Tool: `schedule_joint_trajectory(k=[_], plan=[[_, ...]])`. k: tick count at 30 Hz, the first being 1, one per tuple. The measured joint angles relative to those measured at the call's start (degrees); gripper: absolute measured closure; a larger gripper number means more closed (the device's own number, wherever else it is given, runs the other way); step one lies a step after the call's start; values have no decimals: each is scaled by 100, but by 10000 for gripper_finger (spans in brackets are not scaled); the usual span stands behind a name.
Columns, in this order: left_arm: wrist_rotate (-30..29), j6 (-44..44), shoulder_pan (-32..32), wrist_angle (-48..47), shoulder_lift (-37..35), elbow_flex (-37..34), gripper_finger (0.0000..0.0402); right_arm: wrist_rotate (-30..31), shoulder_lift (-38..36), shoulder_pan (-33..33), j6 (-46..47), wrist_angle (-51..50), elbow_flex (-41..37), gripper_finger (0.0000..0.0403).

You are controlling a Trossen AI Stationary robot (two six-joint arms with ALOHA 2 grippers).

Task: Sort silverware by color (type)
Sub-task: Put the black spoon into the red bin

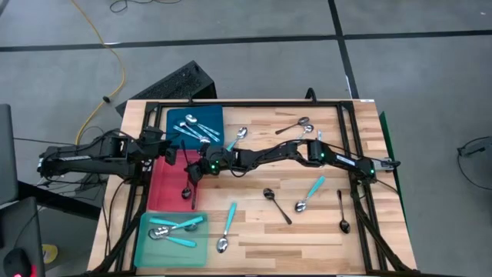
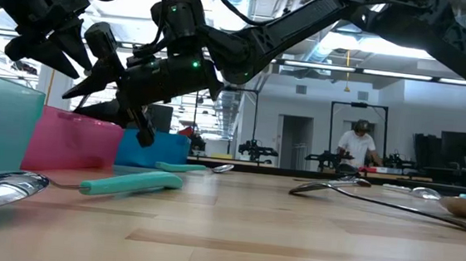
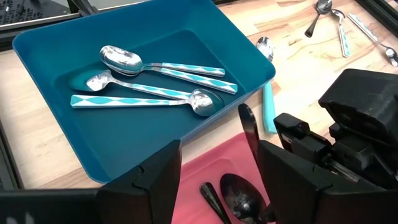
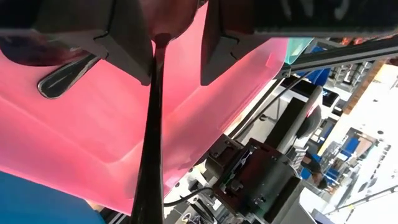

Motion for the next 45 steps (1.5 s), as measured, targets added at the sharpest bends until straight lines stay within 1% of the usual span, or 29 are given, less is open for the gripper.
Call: schedule_joint_trajectory(k=[5,9,12,17,22,26,32,42,45], plan=[[0,-1,-1,0,0,1,207,4,-4,-1,-83,0,0,228],[0,0,-2,0,0,2,207,4,-4,-1,-141,0,0,222],[1,0,-1,-1,0,1,207,7,-4,-2,-149,-2,0,222],[2,0,0,0,0,0,207,24,-4,-2,-510,1,0,222],[2,0,-1,-2,0,0,207,26,-4,-4,-646,22,0,222],[2,0,0,-2,0,2,207,28,-2,28,-1056,17,0,222],[4,0,-1,-5,0,0,207,28,3,35,-1325,18,0,223],[4,3,-2,-48,0,2,207,33,3,28,-1316,20,0,223],[4,20,-2,-46,0,0,207,42,4,22,-1502,0,0,223]])
